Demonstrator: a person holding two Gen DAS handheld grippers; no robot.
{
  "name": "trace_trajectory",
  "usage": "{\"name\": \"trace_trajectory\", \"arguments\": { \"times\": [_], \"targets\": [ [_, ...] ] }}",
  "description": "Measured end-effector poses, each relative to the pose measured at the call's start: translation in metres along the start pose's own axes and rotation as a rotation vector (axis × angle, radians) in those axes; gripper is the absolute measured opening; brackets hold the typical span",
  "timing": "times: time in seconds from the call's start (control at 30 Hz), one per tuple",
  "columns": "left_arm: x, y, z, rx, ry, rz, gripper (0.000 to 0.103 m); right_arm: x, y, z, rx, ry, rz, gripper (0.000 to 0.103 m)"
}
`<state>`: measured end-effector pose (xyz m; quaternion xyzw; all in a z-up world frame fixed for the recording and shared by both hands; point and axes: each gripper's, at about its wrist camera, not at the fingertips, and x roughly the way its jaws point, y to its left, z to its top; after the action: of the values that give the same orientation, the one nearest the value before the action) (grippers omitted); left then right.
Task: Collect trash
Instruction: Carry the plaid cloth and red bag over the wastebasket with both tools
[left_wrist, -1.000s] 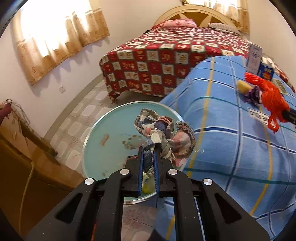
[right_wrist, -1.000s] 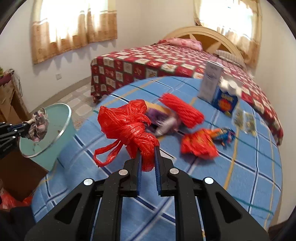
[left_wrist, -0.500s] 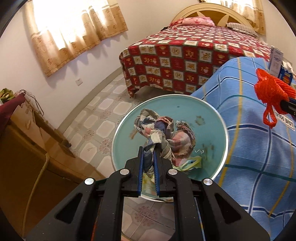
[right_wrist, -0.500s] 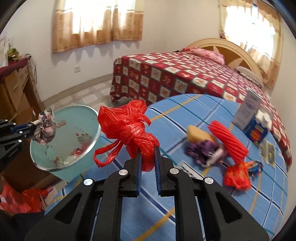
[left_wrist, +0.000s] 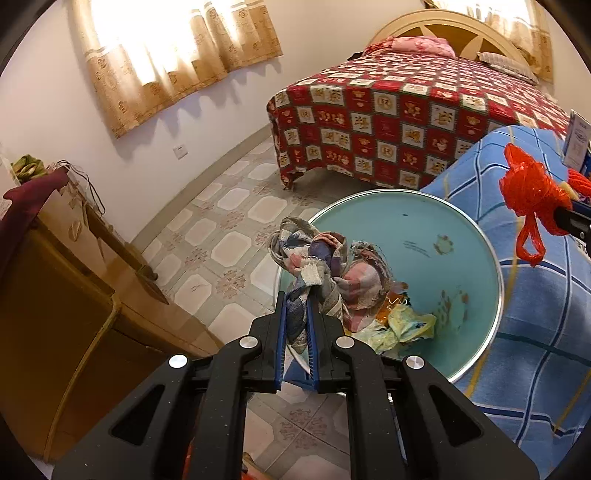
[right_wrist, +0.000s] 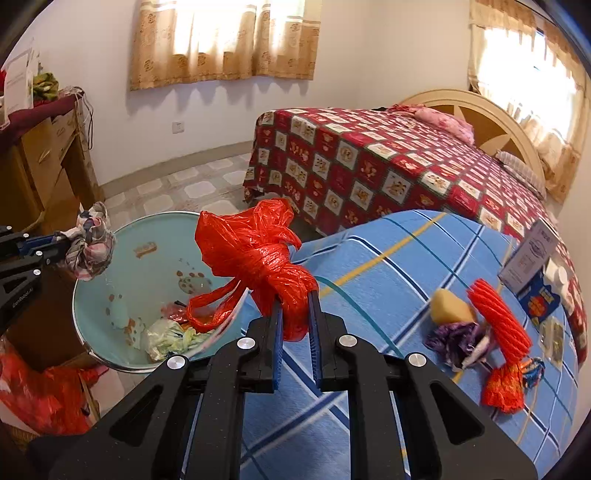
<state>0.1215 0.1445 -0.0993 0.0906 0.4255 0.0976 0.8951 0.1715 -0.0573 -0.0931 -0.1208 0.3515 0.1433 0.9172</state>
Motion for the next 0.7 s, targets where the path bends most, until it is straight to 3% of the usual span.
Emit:
{"name": "trace_trajectory", "arguments": {
  "times": [0.7],
  "targets": [
    [0.004,0.011,0.001,-0.019,0.008,0.011,0.01,0.014,0.029,0.012,-0.064,0.012,0.026,0.013]
  ]
}}
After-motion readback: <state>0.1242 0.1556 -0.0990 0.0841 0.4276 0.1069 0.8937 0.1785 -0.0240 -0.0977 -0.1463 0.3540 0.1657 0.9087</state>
